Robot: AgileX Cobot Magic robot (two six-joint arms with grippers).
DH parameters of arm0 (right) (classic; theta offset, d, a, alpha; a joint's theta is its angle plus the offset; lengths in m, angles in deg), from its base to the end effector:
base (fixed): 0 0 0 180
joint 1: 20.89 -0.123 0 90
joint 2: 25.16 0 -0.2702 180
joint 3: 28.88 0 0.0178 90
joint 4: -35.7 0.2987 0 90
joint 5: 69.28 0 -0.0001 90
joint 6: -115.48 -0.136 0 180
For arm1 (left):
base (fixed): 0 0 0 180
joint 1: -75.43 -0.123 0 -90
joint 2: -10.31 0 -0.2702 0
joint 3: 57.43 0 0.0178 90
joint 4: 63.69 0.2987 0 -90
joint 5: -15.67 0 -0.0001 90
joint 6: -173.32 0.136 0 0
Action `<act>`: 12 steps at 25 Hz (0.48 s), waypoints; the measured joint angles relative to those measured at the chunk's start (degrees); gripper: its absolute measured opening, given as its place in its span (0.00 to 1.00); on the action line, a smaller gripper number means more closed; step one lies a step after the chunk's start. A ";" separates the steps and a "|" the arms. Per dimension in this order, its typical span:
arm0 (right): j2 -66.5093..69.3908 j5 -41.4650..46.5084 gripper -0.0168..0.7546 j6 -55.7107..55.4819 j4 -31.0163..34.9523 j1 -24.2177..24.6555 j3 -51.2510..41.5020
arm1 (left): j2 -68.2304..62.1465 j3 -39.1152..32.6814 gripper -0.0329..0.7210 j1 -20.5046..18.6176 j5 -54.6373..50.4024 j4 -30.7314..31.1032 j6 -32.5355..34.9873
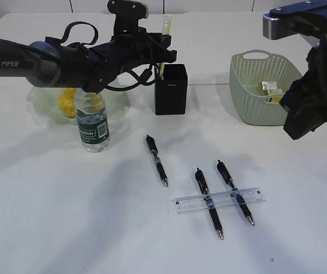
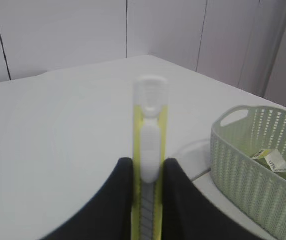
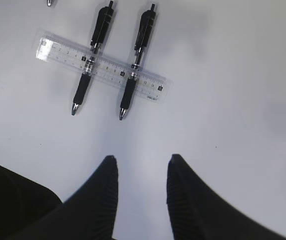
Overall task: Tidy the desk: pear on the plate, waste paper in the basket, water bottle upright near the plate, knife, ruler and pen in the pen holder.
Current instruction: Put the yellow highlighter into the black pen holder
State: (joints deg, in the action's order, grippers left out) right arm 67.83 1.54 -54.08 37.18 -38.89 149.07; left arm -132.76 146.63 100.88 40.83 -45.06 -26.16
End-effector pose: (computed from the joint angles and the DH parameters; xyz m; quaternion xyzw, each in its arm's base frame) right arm 0.3284 0.1102 0.2525 -0.2411 0.9626 0.0207 0.1220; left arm 0.5520 -0.2831 0.1442 0.1913 0.7118 -0.2115 0.6418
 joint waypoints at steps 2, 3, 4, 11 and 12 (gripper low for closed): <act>0.00 0.00 0.35 0.00 0.00 0.00 0.00 | 0.00 0.00 0.18 0.00 0.36 1.07 0.00; 0.00 0.00 0.35 0.00 0.00 0.00 0.00 | 0.00 0.00 0.18 0.00 0.72 1.91 0.00; 0.00 0.00 0.35 0.00 0.00 0.00 0.00 | 0.00 0.00 0.18 0.00 0.78 2.60 0.00; 0.00 0.00 0.35 0.00 0.36 0.00 0.00 | 0.00 -0.04 0.18 0.00 1.14 3.92 0.00; 0.00 0.00 0.35 0.00 0.36 0.00 0.00 | 0.00 -0.04 0.18 0.00 1.14 3.92 0.00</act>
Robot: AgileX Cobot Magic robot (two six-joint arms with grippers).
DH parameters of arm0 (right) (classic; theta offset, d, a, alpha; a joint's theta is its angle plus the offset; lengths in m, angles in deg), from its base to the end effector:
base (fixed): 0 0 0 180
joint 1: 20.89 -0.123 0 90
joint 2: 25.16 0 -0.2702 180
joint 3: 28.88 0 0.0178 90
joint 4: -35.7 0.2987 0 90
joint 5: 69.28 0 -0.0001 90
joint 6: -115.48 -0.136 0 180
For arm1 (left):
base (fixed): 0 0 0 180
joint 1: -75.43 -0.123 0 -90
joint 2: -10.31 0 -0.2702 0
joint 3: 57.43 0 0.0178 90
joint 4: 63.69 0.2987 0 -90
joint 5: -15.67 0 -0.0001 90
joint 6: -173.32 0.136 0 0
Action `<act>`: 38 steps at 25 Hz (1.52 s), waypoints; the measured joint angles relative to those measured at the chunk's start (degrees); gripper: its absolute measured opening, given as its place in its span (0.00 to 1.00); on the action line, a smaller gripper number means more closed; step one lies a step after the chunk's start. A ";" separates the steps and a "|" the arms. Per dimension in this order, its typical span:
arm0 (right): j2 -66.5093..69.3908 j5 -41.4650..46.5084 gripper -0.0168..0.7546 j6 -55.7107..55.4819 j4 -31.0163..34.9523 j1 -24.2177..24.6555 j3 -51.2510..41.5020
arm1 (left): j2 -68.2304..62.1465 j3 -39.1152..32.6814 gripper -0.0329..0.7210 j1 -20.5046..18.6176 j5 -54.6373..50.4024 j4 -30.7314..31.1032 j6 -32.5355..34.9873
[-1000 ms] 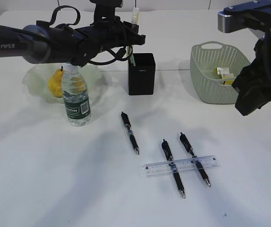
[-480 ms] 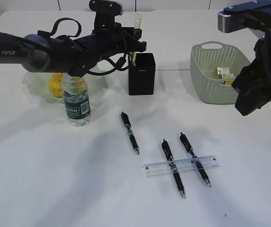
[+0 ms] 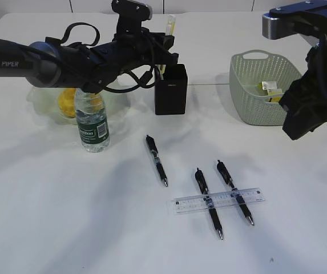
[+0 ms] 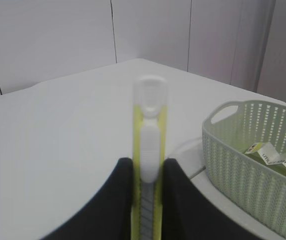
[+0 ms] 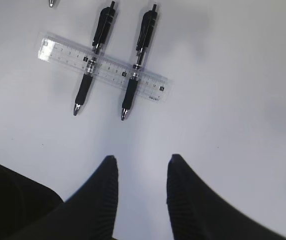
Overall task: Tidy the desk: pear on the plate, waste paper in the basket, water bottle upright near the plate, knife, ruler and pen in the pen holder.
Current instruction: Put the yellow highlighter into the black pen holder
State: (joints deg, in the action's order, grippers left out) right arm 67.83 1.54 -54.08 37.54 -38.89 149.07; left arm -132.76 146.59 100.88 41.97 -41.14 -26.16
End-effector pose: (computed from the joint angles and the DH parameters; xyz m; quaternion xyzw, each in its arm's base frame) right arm 0.3281 0.1109 0.2525 -0.2405 0.9627 0.0238 0.1218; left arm 0.5493 -0.2870 0.1452 0.2234 0.6992 -0.2047 0.6475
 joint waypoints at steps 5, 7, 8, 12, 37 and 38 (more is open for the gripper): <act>0.00 0.00 0.35 0.00 0.10 0.00 0.00 | 0.00 0.00 0.18 0.00 0.00 0.12 0.00; 0.00 0.00 0.35 0.00 0.10 0.00 0.00 | 0.00 0.00 0.18 0.00 0.05 0.12 0.00; 0.00 0.00 0.35 0.00 0.10 0.00 0.00 | 0.00 0.00 0.18 0.00 0.14 0.12 0.00; 0.00 0.00 0.35 0.00 0.29 0.00 0.00 | -0.24 0.00 0.18 0.00 0.93 0.21 0.00; 0.00 0.00 0.35 0.00 0.42 0.00 0.00 | -0.46 0.00 0.18 0.00 3.00 4.28 -2.11; 0.00 0.00 0.35 0.00 0.42 0.00 0.00 | -0.60 0.00 0.18 0.00 3.00 4.28 -2.21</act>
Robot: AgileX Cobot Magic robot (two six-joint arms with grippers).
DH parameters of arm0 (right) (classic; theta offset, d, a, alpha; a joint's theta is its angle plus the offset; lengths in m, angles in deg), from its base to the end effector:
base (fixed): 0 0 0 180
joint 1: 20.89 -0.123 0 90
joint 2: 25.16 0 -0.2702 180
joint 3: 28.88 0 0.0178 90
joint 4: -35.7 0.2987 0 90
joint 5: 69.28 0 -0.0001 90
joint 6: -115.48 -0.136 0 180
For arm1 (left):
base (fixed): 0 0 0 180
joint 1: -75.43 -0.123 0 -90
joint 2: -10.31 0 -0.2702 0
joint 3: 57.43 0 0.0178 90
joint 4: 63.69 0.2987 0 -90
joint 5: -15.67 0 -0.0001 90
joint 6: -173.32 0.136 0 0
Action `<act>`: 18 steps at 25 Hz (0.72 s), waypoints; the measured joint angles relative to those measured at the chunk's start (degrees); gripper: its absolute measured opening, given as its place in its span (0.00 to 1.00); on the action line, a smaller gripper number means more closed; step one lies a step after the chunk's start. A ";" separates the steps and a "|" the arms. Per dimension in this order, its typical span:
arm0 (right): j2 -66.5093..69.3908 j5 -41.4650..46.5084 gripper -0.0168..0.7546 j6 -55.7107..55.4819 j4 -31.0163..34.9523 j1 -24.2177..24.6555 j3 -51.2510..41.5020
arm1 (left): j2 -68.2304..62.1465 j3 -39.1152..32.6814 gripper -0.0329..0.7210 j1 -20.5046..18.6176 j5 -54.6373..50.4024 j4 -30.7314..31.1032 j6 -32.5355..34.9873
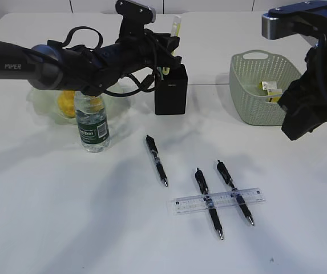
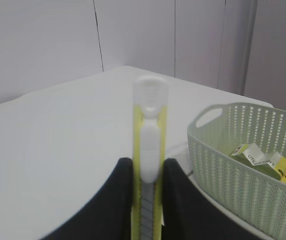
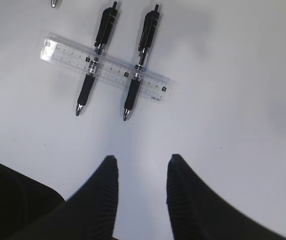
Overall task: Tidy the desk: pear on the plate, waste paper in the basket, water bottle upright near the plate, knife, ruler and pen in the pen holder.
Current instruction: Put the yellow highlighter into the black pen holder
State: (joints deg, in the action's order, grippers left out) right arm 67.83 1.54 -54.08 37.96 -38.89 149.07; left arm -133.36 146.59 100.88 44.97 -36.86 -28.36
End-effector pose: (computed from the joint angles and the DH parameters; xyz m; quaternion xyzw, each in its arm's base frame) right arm 0.3278 0.1118 0.2525 -0.2397 0.9628 0.0274 0.1215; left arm 0.5456 -0.2929 0.1436 0.2461 0.6822 -0.2172 0.6534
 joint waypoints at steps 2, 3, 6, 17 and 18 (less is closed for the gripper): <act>0.10 0.00 0.35 0.00 0.00 0.00 0.00 | -0.38 0.00 0.18 0.10 0.00 0.00 0.05; 0.10 0.00 0.35 0.00 0.00 0.00 0.00 | -0.64 0.00 0.18 0.10 0.11 0.00 0.05; 0.21 0.00 0.35 0.00 0.00 0.00 0.00 | -0.87 0.00 0.18 0.10 0.11 0.00 0.05; 0.30 0.00 0.35 0.00 0.48 0.00 0.00 | -2.50 0.00 0.18 0.10 0.53 0.03 0.05; 0.30 0.00 0.35 0.00 0.48 0.00 0.00 | -2.50 0.00 0.18 0.10 0.53 0.03 0.05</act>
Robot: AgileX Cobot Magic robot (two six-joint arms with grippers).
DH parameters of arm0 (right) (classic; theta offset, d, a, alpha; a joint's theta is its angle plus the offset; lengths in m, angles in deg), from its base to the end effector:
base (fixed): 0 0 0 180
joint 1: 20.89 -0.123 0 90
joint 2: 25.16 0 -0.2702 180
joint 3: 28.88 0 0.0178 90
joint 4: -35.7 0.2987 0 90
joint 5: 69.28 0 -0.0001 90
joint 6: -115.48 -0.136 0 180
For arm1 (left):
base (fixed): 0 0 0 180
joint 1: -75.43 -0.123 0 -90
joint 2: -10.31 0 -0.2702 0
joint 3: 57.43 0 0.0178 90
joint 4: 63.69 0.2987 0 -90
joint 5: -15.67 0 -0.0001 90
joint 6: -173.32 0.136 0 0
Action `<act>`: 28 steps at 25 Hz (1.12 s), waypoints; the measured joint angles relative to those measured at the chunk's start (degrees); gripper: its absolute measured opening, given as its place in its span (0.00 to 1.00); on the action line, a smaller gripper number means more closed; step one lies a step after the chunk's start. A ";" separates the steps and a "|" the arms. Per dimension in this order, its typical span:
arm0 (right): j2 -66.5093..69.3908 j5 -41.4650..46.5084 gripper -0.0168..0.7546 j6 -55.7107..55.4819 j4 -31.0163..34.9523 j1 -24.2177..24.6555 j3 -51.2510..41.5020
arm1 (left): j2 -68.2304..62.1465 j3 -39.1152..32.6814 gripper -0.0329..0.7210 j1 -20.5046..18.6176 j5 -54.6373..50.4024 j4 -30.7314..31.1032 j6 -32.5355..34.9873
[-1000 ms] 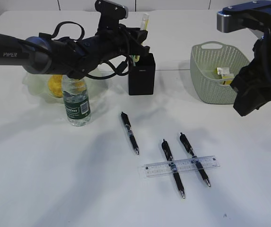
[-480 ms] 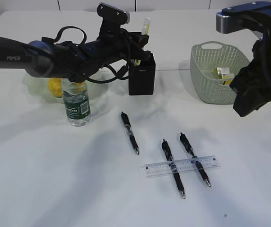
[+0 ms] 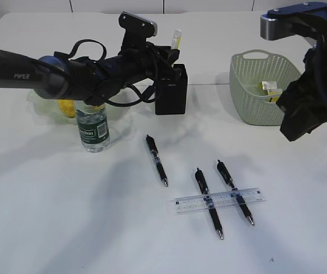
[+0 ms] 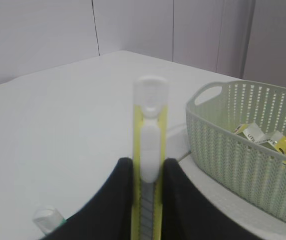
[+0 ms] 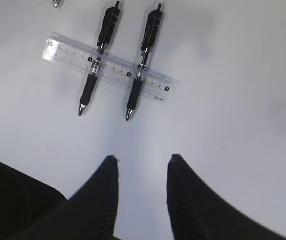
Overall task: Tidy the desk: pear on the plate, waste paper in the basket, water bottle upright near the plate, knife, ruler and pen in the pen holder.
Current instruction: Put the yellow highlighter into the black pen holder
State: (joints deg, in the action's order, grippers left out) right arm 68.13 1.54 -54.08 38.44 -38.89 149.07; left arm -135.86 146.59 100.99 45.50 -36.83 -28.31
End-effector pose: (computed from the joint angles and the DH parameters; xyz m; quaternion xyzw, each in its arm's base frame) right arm 0.3281 0.1131 0.2507 -0.2389 0.9633 0.0313 0.1186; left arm 0.5451 -0.2945 0.1178 0.2493 0.6934 -0.2181 0.6399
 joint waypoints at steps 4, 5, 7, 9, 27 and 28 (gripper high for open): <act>0.00 0.00 0.35 0.00 0.00 0.00 0.00 | -0.12 0.00 0.18 0.00 0.35 0.25 0.00; 0.00 0.00 0.35 0.00 0.00 0.00 0.00 | -0.12 0.00 0.18 0.00 0.47 0.45 0.00; 0.00 0.00 0.35 0.00 0.00 0.00 0.00 | -0.12 0.00 0.18 0.00 0.57 0.46 0.00; 0.00 0.00 0.35 0.00 0.00 0.00 0.00 | -0.12 0.00 0.19 0.00 0.57 0.67 0.00; 0.00 0.10 0.35 0.00 0.08 0.00 0.00 | -0.12 0.00 0.26 0.00 0.99 3.33 0.00; 0.00 0.05 0.35 0.00 0.08 0.00 0.00 | -0.12 0.00 0.26 0.00 0.99 3.43 0.00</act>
State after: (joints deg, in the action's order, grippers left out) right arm 68.13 1.59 -54.08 38.52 -38.89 149.07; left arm -135.98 146.59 100.99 46.49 -33.40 -28.31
